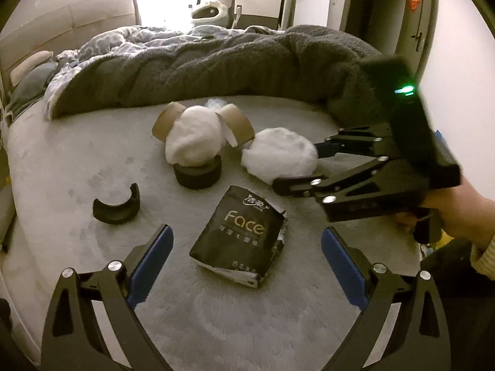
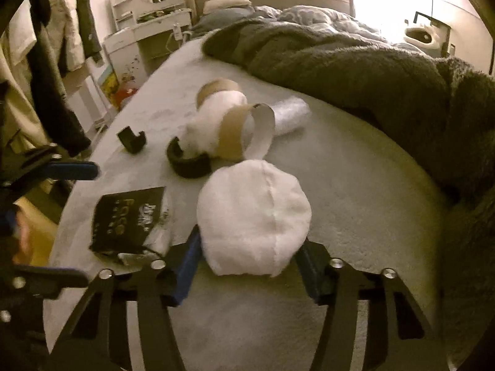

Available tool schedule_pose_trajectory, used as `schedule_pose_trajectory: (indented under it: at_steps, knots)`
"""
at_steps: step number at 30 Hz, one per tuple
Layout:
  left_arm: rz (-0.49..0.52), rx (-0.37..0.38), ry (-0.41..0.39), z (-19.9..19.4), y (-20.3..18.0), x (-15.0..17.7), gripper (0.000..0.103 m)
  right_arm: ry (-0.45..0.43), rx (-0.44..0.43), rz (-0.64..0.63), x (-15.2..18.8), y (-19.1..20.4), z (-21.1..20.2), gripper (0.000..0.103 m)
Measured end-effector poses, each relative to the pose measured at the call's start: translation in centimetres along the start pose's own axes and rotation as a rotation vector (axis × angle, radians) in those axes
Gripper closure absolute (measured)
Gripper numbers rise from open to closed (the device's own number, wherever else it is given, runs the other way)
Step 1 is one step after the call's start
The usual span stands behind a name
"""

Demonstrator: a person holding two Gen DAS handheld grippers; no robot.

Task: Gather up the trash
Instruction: 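Close the right tool on a white fluffy ball while the left tool grasps the black Face tissue pack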

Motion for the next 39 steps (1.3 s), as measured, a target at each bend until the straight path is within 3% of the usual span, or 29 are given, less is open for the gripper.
schedule_pose_trajectory:
  at_steps: [10,16,25,39]
  knots:
    - [-0.021,0.002,0.027,2.8,0.3,-0.4,0.007,-0.025,-0.136,0.083,0.5,-1.8,-1.9,0.052]
    - [-0.033,-0.004,0.032,3.8,0.5,-0.6,0.02,-0.045,-0.252,0.131,0.6,-2.7,-3.0,0.052]
    - [-0.076,-0.002,0.02,3.9,0.9,-0.9,0.033,-0.068,-0.266,0.141,0.4,-3.0,-4.2,0.052]
    - [-0.222,-0.046,-0.048,-0.4,2.2,0.9,0.035,-0.092,-0.23,0.153,0.3,-0.1,-5.0,0.052]
Point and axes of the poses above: each gripper's, at about its wrist camera, not at the fingertips, and z roughly the way its jaws point, y to its left, x to its underside, the point moved 5 cm from there along z, roughly the way its jaws point, and after that the axes turned 11 degrees about y, right-handed, at the moved point
